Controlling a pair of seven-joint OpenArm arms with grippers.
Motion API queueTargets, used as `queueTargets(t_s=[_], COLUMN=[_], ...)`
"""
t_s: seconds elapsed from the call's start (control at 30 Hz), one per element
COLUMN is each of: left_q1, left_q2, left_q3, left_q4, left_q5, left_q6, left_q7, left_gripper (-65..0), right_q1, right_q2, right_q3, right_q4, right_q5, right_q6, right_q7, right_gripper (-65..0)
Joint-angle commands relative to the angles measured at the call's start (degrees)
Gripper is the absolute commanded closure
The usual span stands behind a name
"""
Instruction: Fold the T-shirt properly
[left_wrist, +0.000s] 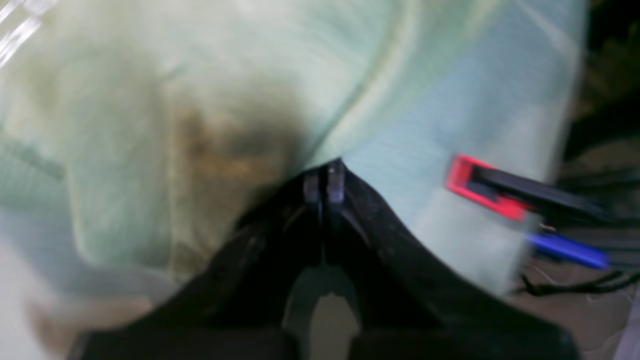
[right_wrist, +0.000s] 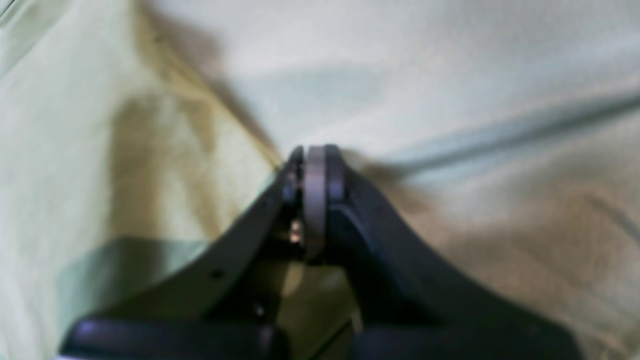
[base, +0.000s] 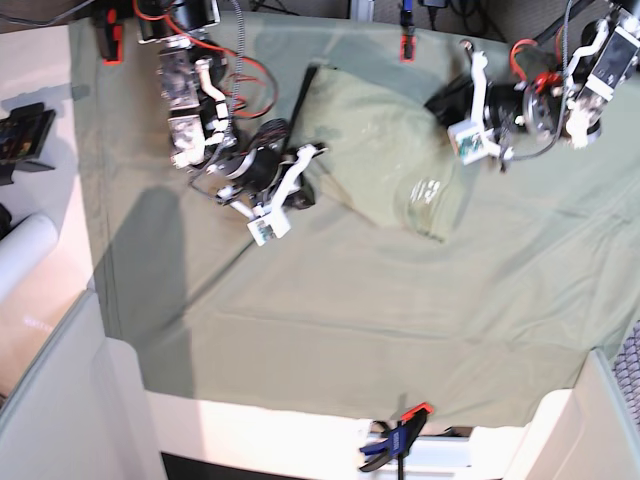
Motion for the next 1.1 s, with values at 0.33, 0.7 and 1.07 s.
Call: queueTargets(t_s=[0.33, 0.7, 1.07], left_q1=[-15.9, -18.8, -18.6], left_q2=[-0.8, 1.5, -0.7], left_q3=[-0.6, -0.6, -2.0], left_q4=[-16.7, -19.7, -19.6], left_q5=[2.4, 1.9, -0.9], left_q6=[1.9, 1.9, 1.9], left_q7=[-4.5, -5.6, -1.5], left_gripper=[0.0, 0.0, 0.0], right_q1=[-13.5, -19.2, -20.0], right_q2=[0.7, -3.8, -5.1], right_q3=[0.1, 0.1, 1.6], right_q4=[17.9, 21.9, 24.4], right_q5=[2.0, 4.2, 1.0], right_q6=[0.2, 0.5, 0.5], right_q7=[0.6, 0.5, 0.1], right_gripper=[0.0, 0.0, 0.0])
